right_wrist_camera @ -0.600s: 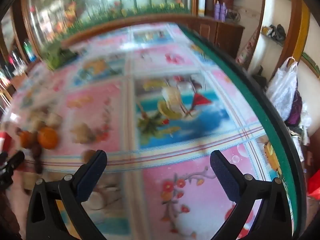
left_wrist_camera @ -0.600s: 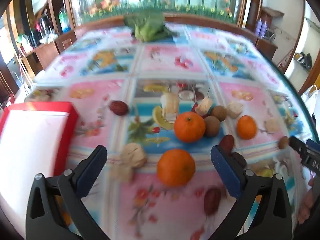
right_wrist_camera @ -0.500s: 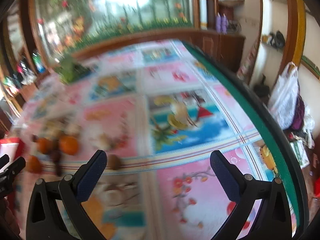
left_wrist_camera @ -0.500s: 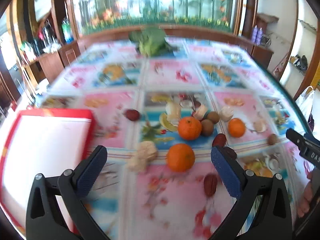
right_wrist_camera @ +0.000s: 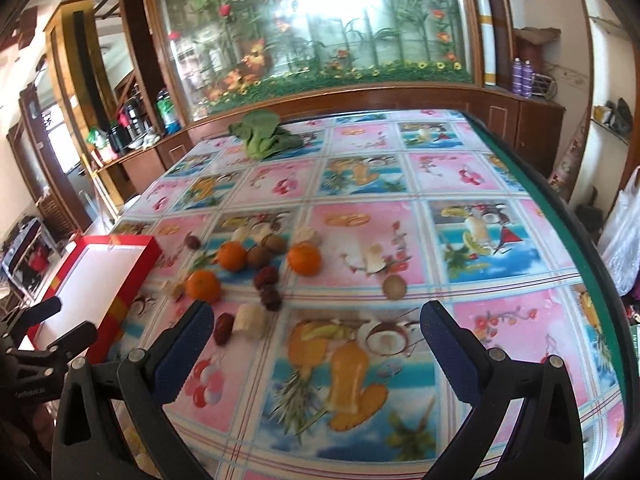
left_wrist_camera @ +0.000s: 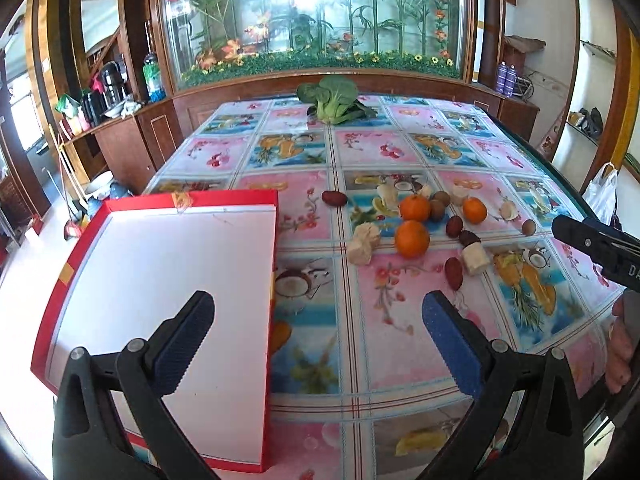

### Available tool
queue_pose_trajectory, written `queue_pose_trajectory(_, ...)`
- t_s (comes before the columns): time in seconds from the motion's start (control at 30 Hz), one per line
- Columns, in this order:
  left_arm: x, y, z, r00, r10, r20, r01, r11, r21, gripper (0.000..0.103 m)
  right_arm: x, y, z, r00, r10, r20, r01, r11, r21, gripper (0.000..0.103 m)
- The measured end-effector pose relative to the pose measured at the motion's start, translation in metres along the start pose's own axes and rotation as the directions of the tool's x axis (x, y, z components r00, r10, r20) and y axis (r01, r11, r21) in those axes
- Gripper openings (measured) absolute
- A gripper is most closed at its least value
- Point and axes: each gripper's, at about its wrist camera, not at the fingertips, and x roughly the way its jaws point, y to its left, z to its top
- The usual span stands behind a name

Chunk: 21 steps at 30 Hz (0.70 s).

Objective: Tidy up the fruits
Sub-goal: 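Move both tools toward the oranges on the tablecloth, then close the left tool on an orange while the right tool grasps another orange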

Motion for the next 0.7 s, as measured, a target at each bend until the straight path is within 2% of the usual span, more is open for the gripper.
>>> queue_pose_trajectory(0.13, 0.008, -0.002, 0.004, 0.999, -0.033, -0.020, 0.033, 0.999, -0.004, 0.103, 0.013, 0.001, 0.004, 1.000, 0.010, -0.028, -0.011, 1.000, -0.025, 0.102)
queue_pose_trajectory(0.2, 0.011, -0.008, 0.009, 0.999, -0.041, -0.033, 0.042, 0.999, 0.024, 0.103, 0.021, 0.004, 0.008, 0.999, 0.020, -0.044, -0.022, 0.999, -0.044, 0.102)
queue_pose_trajectory(0.4, 0.031, -0.024, 0.029, 0.987, -0.125, -0.097, 0.131, 0.990, 0.058, 0.103, 0.062, -0.002, 0.031, 0.982, 0.128, -0.140, -0.127, 0.992, 0.012, 0.088)
queue_pose_trajectory(0.43, 0.035, -0.027, 0.032, 0.986, -0.136, -0.095, 0.143, 0.987, 0.069, 0.103, 0.068, -0.003, 0.033, 0.980, 0.134, -0.145, -0.131, 0.991, 0.025, 0.082)
queue_pose_trajectory(0.5, 0.044, -0.036, 0.034, 0.986, -0.140, -0.089, 0.149, 0.982, 0.112, 0.103, 0.079, -0.008, 0.037, 0.977, 0.140, -0.160, -0.131, 0.989, 0.061, 0.077)
queue_pose_trajectory(0.6, 0.059, -0.043, 0.040, 0.982, -0.160, -0.103, 0.174, 0.975, 0.142, 0.103, 0.092, -0.011, 0.041, 0.974, 0.142, -0.179, -0.126, 0.987, 0.098, 0.073)
queue_pose_trajectory(0.63, 0.064, -0.045, 0.042, 0.982, -0.151, -0.114, 0.168, 0.973, 0.161, 0.101, 0.095, -0.012, 0.042, 0.971, 0.149, -0.188, -0.130, 0.986, 0.107, 0.069)
queue_pose_trajectory(0.7, 0.074, -0.048, 0.047, 0.971, -0.190, -0.142, 0.213, 0.962, 0.172, 0.088, 0.101, -0.014, 0.042, 0.967, 0.154, -0.202, -0.131, 0.983, 0.126, 0.063)
